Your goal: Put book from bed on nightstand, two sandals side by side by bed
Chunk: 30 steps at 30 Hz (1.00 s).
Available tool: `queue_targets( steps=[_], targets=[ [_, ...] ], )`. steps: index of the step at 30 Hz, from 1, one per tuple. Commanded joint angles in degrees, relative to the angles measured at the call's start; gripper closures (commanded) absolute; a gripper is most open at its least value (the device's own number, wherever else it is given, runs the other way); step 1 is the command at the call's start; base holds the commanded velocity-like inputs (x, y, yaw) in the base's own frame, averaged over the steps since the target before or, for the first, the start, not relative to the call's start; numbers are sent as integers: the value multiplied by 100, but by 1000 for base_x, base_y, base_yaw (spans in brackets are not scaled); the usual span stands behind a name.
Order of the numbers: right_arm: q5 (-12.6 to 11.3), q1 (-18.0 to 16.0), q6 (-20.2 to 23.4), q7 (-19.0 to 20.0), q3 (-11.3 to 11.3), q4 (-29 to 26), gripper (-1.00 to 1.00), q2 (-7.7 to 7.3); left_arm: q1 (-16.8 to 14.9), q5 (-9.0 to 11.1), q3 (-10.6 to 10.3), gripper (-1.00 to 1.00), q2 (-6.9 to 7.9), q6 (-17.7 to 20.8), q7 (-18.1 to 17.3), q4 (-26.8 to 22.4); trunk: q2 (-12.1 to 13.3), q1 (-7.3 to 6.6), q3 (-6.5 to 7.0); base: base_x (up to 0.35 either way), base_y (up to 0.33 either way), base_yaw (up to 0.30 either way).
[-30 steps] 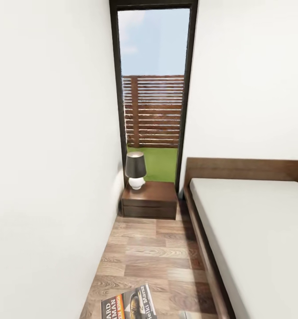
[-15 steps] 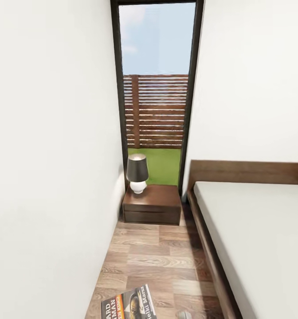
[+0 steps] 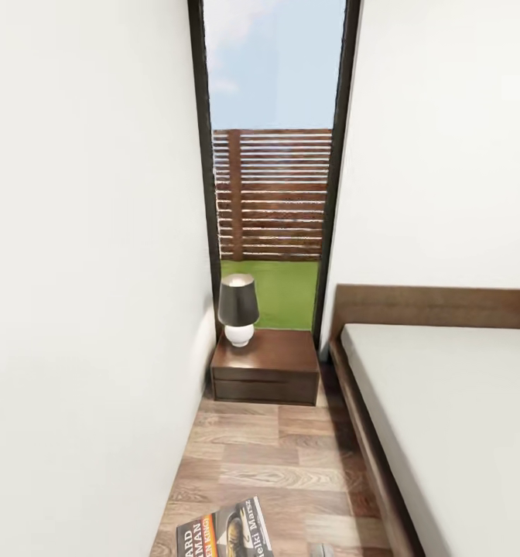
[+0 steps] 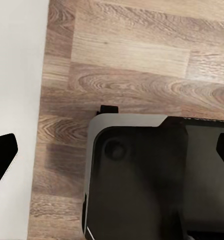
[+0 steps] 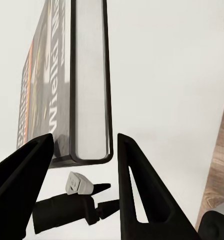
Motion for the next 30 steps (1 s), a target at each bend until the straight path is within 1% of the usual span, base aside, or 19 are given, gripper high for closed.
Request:
queue_targets(
  steps=[1,10,30],
  targets=[
    [-68,-2,64,16,15,-5,100,-3,-2,60,-46,-100,2,-20,-20,7,-3,5,-2,309,1,-68],
    [-70,-2,64,16,15,-5,100,-3,-2,60,-46,-100,2,-21,-20,7,-3,5,-2,310,0,-49],
    [-64,-2,64,16,15,-5,100,-1,-2,60,-46,-100,2,-21,-20,7,-3,5,-2,311,0,-4]
  ],
)
